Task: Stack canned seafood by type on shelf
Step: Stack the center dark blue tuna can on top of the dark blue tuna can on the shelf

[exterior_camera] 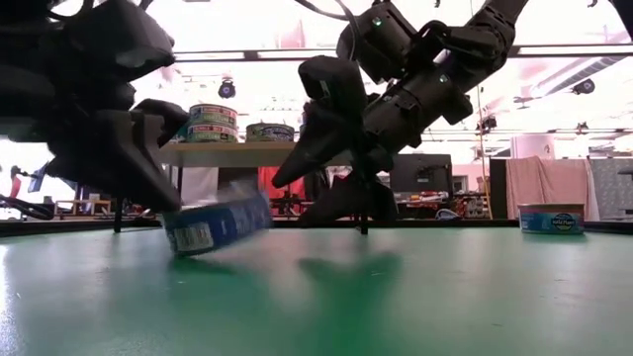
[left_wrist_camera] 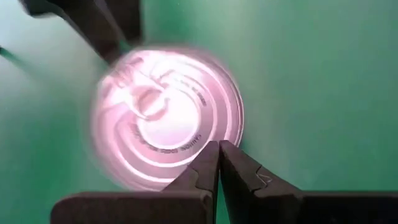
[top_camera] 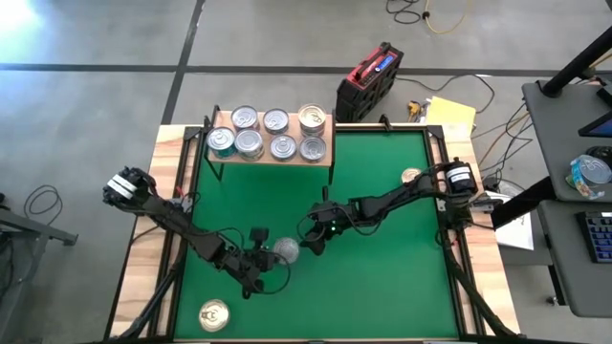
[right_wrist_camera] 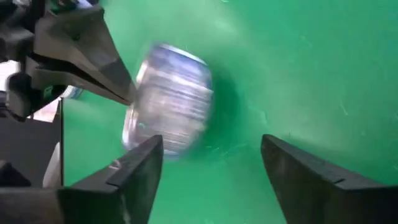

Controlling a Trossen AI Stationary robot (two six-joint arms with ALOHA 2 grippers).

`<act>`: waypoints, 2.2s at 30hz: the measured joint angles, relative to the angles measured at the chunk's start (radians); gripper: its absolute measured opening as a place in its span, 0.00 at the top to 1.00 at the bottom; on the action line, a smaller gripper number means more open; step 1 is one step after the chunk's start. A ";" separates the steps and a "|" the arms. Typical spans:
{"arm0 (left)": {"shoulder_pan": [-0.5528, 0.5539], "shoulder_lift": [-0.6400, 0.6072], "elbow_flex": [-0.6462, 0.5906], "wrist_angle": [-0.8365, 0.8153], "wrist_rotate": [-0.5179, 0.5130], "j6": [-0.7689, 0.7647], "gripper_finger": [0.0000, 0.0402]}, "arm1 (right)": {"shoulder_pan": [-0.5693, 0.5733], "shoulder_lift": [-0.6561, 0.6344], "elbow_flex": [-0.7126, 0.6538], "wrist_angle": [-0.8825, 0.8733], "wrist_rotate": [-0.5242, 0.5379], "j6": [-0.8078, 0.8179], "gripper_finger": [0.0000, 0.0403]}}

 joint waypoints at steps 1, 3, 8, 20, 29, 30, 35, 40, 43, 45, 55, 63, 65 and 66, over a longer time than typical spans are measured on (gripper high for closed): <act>-0.002 0.001 -0.001 -0.005 0.008 0.000 1.00 | 0.000 0.000 0.000 0.001 0.001 0.000 0.34; -0.002 0.012 -0.010 -0.042 0.030 0.000 1.00 | 0.000 0.004 0.000 0.021 0.010 0.004 0.30; -0.001 0.012 -0.014 -0.017 0.027 -0.016 1.00 | 0.001 0.015 0.000 0.054 0.019 -0.001 0.24; -0.001 0.012 -0.016 -0.009 0.020 -0.029 1.00 | 0.037 -0.034 0.000 -0.062 0.057 -0.217 0.21; -0.003 0.006 -0.016 -0.030 0.021 -0.046 1.00 | 0.148 -0.099 0.000 -0.192 0.267 -0.299 0.28; -0.004 0.001 -0.016 -0.044 0.021 -0.048 1.00 | 0.155 -0.096 0.000 -0.192 0.270 -0.291 0.29; -0.012 -0.050 0.002 -0.107 0.021 -0.053 1.00 | 0.167 -0.077 0.000 -0.200 0.280 -0.189 0.34; -0.032 -0.074 0.059 -0.088 0.032 0.045 1.00 | 0.169 -0.081 0.000 -0.202 0.260 -0.117 0.41; -0.034 -0.060 0.095 -0.053 0.090 0.104 1.00 | 0.182 -0.084 0.000 -0.202 0.254 -0.116 0.45; -0.034 -0.038 0.113 -0.037 0.133 0.127 1.00 | 0.195 -0.084 0.000 -0.209 0.253 -0.116 0.47; -0.038 0.140 0.229 -0.029 0.235 0.136 1.00 | 0.258 -0.084 0.000 -0.222 0.264 -0.095 0.55; -0.031 0.171 0.247 -0.007 0.234 0.133 1.00 | 0.281 -0.084 0.000 -0.220 0.291 -0.090 0.57; -0.027 0.169 0.242 -0.009 0.237 0.130 1.00 | 0.283 -0.084 0.000 -0.221 0.291 -0.089 0.58; -0.024 0.167 0.238 -0.009 0.236 0.129 1.00 | 0.283 -0.085 0.000 -0.222 0.291 -0.090 0.57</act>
